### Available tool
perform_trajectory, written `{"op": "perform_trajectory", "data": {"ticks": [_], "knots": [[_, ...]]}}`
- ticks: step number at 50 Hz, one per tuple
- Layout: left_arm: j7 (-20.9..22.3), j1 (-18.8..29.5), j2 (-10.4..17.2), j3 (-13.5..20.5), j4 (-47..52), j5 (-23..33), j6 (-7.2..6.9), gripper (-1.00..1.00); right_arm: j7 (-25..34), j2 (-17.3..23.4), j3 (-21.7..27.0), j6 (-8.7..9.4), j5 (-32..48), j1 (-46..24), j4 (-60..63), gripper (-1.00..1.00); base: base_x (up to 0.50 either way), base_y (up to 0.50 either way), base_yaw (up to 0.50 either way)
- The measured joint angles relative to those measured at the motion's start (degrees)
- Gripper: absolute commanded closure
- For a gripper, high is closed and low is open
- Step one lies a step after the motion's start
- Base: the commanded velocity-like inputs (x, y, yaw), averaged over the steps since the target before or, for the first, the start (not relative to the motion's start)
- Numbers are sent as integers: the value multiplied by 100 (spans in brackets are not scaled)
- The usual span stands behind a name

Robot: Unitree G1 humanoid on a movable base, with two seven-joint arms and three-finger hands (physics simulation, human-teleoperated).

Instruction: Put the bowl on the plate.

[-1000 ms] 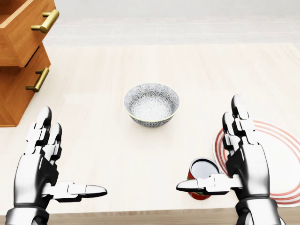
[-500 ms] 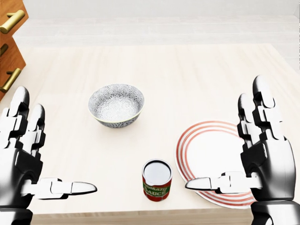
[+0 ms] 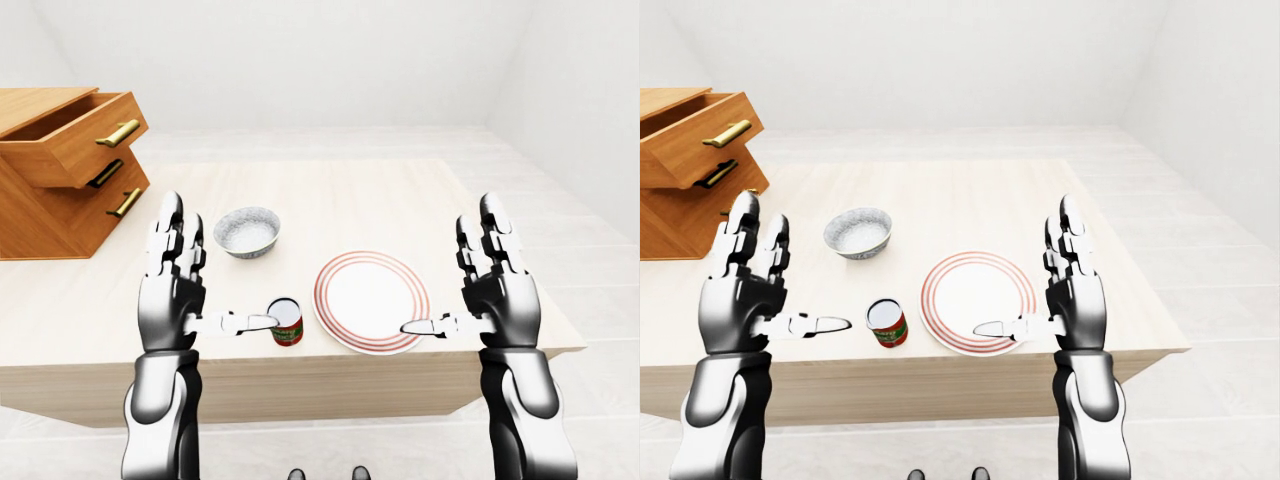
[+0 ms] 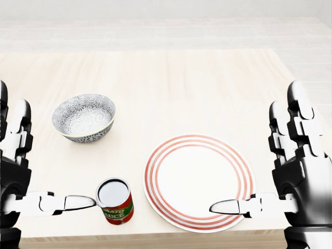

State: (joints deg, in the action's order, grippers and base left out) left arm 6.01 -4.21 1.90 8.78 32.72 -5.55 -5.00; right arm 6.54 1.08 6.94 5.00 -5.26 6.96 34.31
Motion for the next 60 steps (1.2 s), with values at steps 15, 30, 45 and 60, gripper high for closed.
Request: {"op": "perform_trajectory", "data": {"ticks": [15,30,45,60], "knots": [[26,161,89,249,268,-186,0,-100,86,35,101,0,-79,-88,-107,-100,6,0,0],[53,251,146,400,206,-285,0,-100,106,37,159,0,-76,-80,-15,-100,23,0,0],[59,257,173,432,146,-282,0,-100,116,29,224,0,-89,-69,161,-100,0,-22,0],[67,318,209,483,60,-306,0,-100,124,32,175,0,-10,-87,178,-100,0,0,0]]}}
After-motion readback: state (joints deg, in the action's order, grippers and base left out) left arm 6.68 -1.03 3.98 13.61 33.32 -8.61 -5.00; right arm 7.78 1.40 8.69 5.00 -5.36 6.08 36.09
